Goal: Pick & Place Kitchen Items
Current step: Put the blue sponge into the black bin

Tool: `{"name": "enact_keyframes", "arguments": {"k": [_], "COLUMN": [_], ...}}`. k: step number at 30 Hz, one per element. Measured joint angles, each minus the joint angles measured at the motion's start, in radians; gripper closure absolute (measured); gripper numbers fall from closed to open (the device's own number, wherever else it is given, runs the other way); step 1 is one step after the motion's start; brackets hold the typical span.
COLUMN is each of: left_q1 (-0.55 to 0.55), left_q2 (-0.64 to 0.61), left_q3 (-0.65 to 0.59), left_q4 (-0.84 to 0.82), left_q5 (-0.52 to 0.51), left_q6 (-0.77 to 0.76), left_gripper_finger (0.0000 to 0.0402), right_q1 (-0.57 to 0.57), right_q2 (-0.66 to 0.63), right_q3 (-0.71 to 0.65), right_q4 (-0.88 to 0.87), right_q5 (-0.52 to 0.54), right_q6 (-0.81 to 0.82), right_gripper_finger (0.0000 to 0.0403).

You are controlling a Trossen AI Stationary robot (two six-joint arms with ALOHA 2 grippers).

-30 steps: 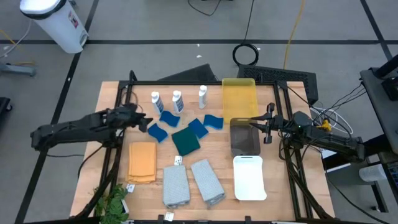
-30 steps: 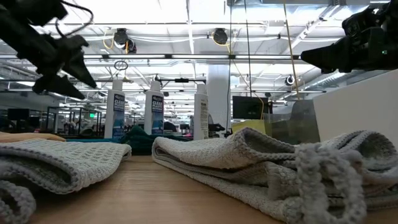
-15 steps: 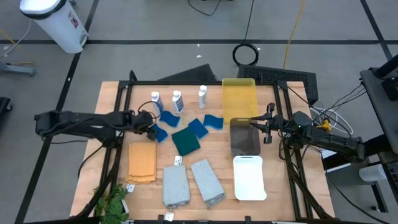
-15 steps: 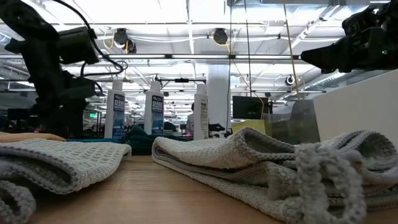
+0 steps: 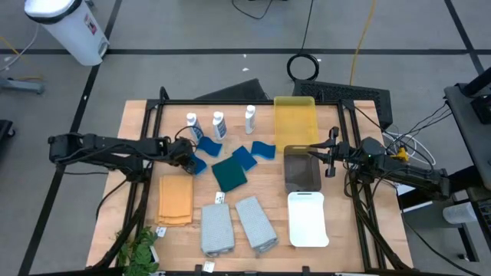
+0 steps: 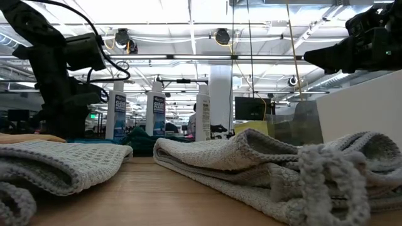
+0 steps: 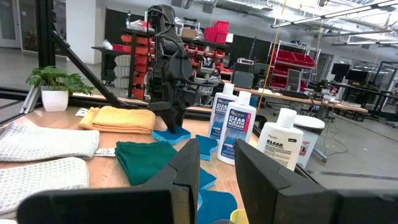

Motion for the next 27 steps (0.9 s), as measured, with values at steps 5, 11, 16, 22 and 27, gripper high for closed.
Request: {"name": "enact_keyframes", "arguments": {"k": [5, 11, 16, 22, 27], "left_q1": [-0.008, -0.081, -0.163, -0.256, -0.293], "left_q2": [-0.043, -0.118, -0.147, -0.132, -0.116], "left_q3": [-0.002, 0.054, 0.157, 0.285, 0.346], "left_q4": [-0.003, -0.024, -0.028, -0.018, -0.006], "left_q5": [0.017, -0.029, -0.108, -0.199, -0.247], "left_q6": [0.019, 0.060, 0.132, 0.307, 0.369], "left_gripper_finger": [0.0378, 0.0378, 0.0387, 0.0386, 0.0387], "right_q1": [0.000, 0.000, 0.000, 0.000, 0.000], "right_q2": [0.000, 0.000, 0.000, 0.000, 0.000], "right_q3": [0.000, 0.000, 0.000, 0.000, 0.000], "right_q4": [0.000, 0.000, 0.000, 0.000, 0.000], "right_q5": [0.000, 0.000, 0.000, 0.000, 0.000], "right_q6": [0.000, 0.000, 0.000, 0.000, 0.000], "right_gripper_finger": [0.0328, 0.0328, 0.0328, 0.0328, 0.0328]}}
